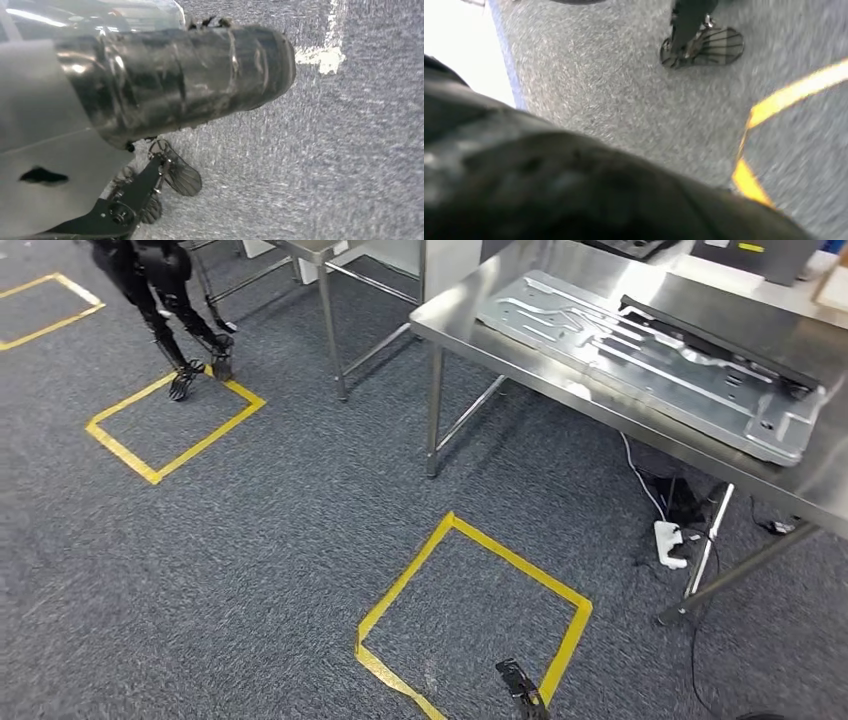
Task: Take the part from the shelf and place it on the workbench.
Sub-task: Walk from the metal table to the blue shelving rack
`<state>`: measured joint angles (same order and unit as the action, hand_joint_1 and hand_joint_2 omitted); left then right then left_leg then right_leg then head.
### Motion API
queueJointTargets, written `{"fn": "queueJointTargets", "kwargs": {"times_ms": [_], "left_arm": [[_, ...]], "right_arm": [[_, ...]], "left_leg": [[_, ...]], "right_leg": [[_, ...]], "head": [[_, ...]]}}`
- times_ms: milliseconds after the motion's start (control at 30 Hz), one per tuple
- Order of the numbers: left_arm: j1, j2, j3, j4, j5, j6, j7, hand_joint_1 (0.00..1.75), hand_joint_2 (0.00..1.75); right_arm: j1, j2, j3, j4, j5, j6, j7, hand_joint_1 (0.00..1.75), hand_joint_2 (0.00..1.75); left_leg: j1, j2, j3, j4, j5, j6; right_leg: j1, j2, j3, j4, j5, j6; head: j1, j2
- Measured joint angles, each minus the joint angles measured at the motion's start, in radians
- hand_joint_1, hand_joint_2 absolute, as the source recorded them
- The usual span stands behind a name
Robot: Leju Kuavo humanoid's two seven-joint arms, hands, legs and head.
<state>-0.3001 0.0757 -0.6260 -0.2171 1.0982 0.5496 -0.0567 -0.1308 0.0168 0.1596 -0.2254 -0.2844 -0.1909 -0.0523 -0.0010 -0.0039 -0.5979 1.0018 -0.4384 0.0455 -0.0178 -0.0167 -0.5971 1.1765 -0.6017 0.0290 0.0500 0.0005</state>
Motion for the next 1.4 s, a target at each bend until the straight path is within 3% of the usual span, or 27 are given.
{"fn": "queueJointTargets", "kwargs": {"times_ms": [67, 100, 133, 167, 233, 300, 367, 433, 500, 567, 600, 667, 733, 800, 867, 900, 933, 1000, 1067, 1100, 1133, 1200, 1267, 1333, 1367, 1400], "left_arm": [[0.000, -0.006, 0.000, 0.000, -0.009, -0.007, -0.007, 0.00, 0.00], [0.002, -0.009, 0.000, 0.000, -0.015, -0.011, -0.010, 0.00, 0.00], [0.003, -0.013, 0.000, 0.000, -0.021, -0.014, -0.012, 0.00, 0.00], [0.003, -0.017, 0.000, -0.001, -0.026, -0.015, -0.013, 0.00, 0.00], [0.002, -0.026, 0.000, -0.003, -0.039, -0.016, -0.013, 0.00, 0.00], [0.001, -0.030, 0.000, -0.007, -0.057, -0.021, -0.012, 0.00, 0.00], [0.006, -0.032, 0.000, -0.014, -0.075, -0.029, -0.017, 0.00, 0.00], [0.019, -0.035, -0.001, -0.026, -0.093, -0.042, -0.032, 0.00, 0.00], [0.035, -0.039, -0.007, -0.041, -0.106, -0.055, -0.059, 0.00, 0.00], [0.062, -0.043, -0.014, -0.054, -0.108, -0.068, -0.101, 0.00, 0.00], [0.081, -0.044, -0.015, -0.059, -0.104, -0.076, -0.126, 0.00, 0.00], [0.120, -0.045, -0.016, -0.064, -0.093, -0.098, -0.167, 0.00, 0.00], [0.145, -0.045, -0.016, -0.064, -0.087, -0.119, -0.181, 0.00, 0.00], [0.151, -0.045, -0.016, -0.065, -0.090, -0.126, -0.180, 0.00, 0.00], [0.155, -0.045, -0.016, -0.066, -0.093, -0.124, -0.173, 0.00, 0.00], [0.159, -0.045, -0.016, -0.066, -0.094, -0.123, -0.170, 0.00, 0.00], [0.161, -0.045, -0.016, -0.067, -0.095, -0.122, -0.169, 0.00, 0.00], [0.164, -0.046, -0.016, -0.068, -0.096, -0.123, -0.171, 0.00, 0.00], [0.166, -0.045, -0.016, -0.069, -0.096, -0.126, -0.176, 0.00, 0.00], [0.168, -0.045, -0.016, -0.069, -0.096, -0.129, -0.180, 0.00, 0.00], [0.170, -0.045, -0.016, -0.069, -0.096, -0.133, -0.183, 0.00, 0.00], [0.176, -0.045, -0.016, -0.069, -0.097, -0.140, -0.188, 0.00, 0.00], [0.178, -0.046, -0.016, -0.071, -0.097, -0.142, -0.184, 0.00, 0.00], [0.171, -0.046, -0.016, -0.079, -0.093, -0.120, -0.158, 0.00, 0.00], [0.166, -0.045, -0.016, -0.085, -0.090, -0.102, -0.140, 0.00, 0.00], [0.160, -0.044, -0.016, -0.092, -0.088, -0.084, -0.122, 0.00, 0.00]], "right_arm": [[0.003, -0.006, 0.008, 0.000, -0.006, -0.006, 0.003, 0.00, 0.00], [0.004, -0.010, 0.011, 0.001, -0.013, -0.010, 0.004, 0.00, 0.00], [0.006, -0.015, 0.012, 0.001, -0.020, -0.013, 0.003, 0.00, 0.00], [0.006, -0.020, 0.013, 0.001, -0.025, -0.016, 0.002, 0.00, 0.00], [0.007, -0.028, 0.014, 0.002, -0.036, -0.018, -0.004, 0.00, 0.00], [0.010, -0.033, 0.014, 0.003, -0.051, -0.019, -0.012, 0.00, 0.00], [0.013, -0.034, 0.014, 0.003, -0.068, -0.020, -0.021, 0.00, 0.00], [0.019, -0.037, 0.014, 0.004, -0.087, -0.019, -0.033, 0.00, 0.00], [0.027, -0.040, 0.013, 0.006, -0.104, -0.017, -0.045, 0.00, 0.00], [0.034, -0.042, 0.013, 0.008, -0.115, -0.020, -0.053, 0.00, 0.00], [0.035, -0.042, 0.012, 0.009, -0.118, -0.025, -0.056, 0.00, 0.00], [0.036, -0.042, 0.012, 0.010, -0.122, -0.036, -0.062, 0.00, 0.00], [0.037, -0.043, 0.012, 0.010, -0.124, -0.043, -0.074, 0.00, 0.00], [0.036, -0.046, 0.012, 0.010, -0.126, -0.043, -0.084, 0.00, 0.00], [0.031, -0.048, 0.012, 0.010, -0.128, -0.043, -0.088, 0.00, 0.00], [0.029, -0.049, 0.012, 0.010, -0.129, -0.043, -0.088, 0.00, 0.00], [0.028, -0.049, 0.012, 0.010, -0.132, -0.045, -0.087, 0.00, 0.00], [0.029, -0.052, 0.012, 0.010, -0.139, -0.050, -0.083, 0.00, 0.00], [0.032, -0.055, 0.012, 0.011, -0.145, -0.057, -0.072, 0.00, 0.00], [0.034, -0.056, 0.011, 0.011, -0.147, -0.060, -0.065, 0.00, 0.00], [0.035, -0.057, 0.011, 0.012, -0.149, -0.065, -0.059, 0.00, 0.00], [0.037, -0.058, 0.010, 0.013, -0.157, -0.072, -0.052, 0.00, 0.00], [0.037, -0.060, 0.008, 0.014, -0.160, -0.074, -0.055, 0.00, 0.00], [0.034, -0.060, 0.006, 0.014, -0.149, -0.068, -0.061, 0.00, 0.00], [0.032, -0.059, 0.006, 0.014, -0.142, -0.065, -0.064, 0.00, 0.00], [0.031, -0.059, 0.006, 0.014, -0.136, -0.063, -0.066, 0.00, 0.00]], "left_leg": [[-0.003, -0.026, -0.001, 0.001, -0.001, 0.005], [-0.003, -0.041, -0.001, 0.003, -0.001, 0.006], [-0.003, -0.057, 0.000, 0.006, -0.002, 0.005], [-0.003, -0.072, 0.000, 0.010, -0.004, 0.003], [-0.002, -0.100, -0.006, 0.022, -0.009, -0.006], [0.000, -0.121, -0.014, 0.028, -0.010, -0.018], [0.002, -0.135, -0.019, 0.027, -0.008, -0.030], [0.000, -0.094, -0.035, 0.059, -0.027, -0.039], [0.000, -0.032, -0.085, 0.161, -0.078, -0.048], [0.006, -0.010, -0.141, 0.269, -0.115, -0.055], [0.008, -0.006, -0.150, 0.283, -0.110, -0.057], [0.012, 0.011, -0.113, 0.208, -0.057, -0.058], [0.007, 0.056, -0.048, 0.081, -0.012, -0.051], [-0.002, 0.075, -0.022, 0.027, -0.004, -0.040], [-0.004, 0.047, -0.020, 0.023, -0.002, -0.028], [-0.002, 0.035, -0.016, 0.017, 0.000, -0.022], [0.000, 0.023, -0.012, 0.010, 0.003, -0.015], [0.002, 0.002, -0.007, 0.002, 0.007, -0.003], [0.000, -0.024, -0.008, 0.003, 0.006, 0.002], [0.000, -0.039, -0.008, 0.004, 0.006, 0.002], [0.000, -0.055, -0.008, 0.005, 0.006, 0.002], [0.001, -0.085, -0.009, 0.013, 0.003, -0.002], [-0.001, -0.108, -0.015, 0.025, -0.001, -0.013], [-0.001, -0.126, -0.021, 0.028, 0.000, -0.025], [0.000, -0.136, -0.025, 0.026, 0.003, -0.031], [0.000, -0.130, -0.028, 0.030, 0.001, -0.035]], "right_leg": [[0.000, 0.015, -0.062, 0.113, -0.032, 0.001], [0.000, 0.016, -0.073, 0.122, -0.020, 0.001], [-0.001, 0.018, -0.065, 0.093, 0.011, 0.000], [-0.003, 0.028, -0.041, 0.030, 0.053, 0.000], [-0.007, 0.073, 0.007, -0.089, 0.102, -0.004], [-0.005, 0.096, 0.023, -0.131, 0.105, -0.008], [-0.005, 0.072, 0.030, -0.137, 0.108, -0.019], [-0.008, 0.048, 0.042, -0.148, 0.113, -0.031], [-0.007, 0.024, 0.048, -0.154, 0.114, -0.039], [-0.005, -0.003, 0.050, -0.154, 0.110, -0.043], [-0.005, -0.016, 0.052, -0.153, 0.107, -0.043], [-0.005, -0.038, 0.060, -0.153, 0.099, -0.041], [-0.002, -0.061, 0.071, -0.153, 0.089, -0.031], [0.003, -0.086, 0.079, -0.155, 0.080, -0.019], [0.004, -0.107, 0.089, -0.161, 0.075, -0.008], [0.003, -0.097, 0.092, -0.157, 0.069, -0.002], [0.001, -0.076, 0.086, -0.138, 0.053, 0.002], [-0.001, -0.014, 0.040, -0.036, -0.004, 0.005], [-0.001, 0.012, -0.027, 0.090, -0.052, 0.004], [-0.001, 0.015, -0.045, 0.117, -0.050, 0.004], [-0.002, 0.017, -0.046, 0.106, -0.029, 0.004], [-0.006, 0.038, -0.003, -0.013, 0.046, 0.002], [-0.007, 0.072, 0.037, -0.116, 0.088, -0.003], [-0.003, 0.077, 0.043, -0.135, 0.090, -0.011], [-0.004, 0.064, 0.046, -0.137, 0.092, -0.018], [-0.003, 0.052, 0.050, -0.140, 0.095, -0.024]], "head": [[0.001, 0.000], [0.001, 0.000], [0.002, 0.000], [0.002, 0.000], [0.001, 0.000], [0.001, 0.000], [0.001, 0.000], [-0.002, 0.000], [-0.007, 0.000], [-0.008, 0.000], [-0.008, 0.000], [-0.008, 0.000], [-0.008, 0.000], [-0.007, 0.000], [-0.006, 0.000], [-0.005, 0.000], [-0.004, 0.000], [-0.001, 0.000], [0.002, 0.000], [0.002, 0.000], [0.002, 0.000], [0.002, 0.000], [0.001, 0.000], [0.001, 0.000], [0.000, 0.000], [0.000, 0.000]]}}
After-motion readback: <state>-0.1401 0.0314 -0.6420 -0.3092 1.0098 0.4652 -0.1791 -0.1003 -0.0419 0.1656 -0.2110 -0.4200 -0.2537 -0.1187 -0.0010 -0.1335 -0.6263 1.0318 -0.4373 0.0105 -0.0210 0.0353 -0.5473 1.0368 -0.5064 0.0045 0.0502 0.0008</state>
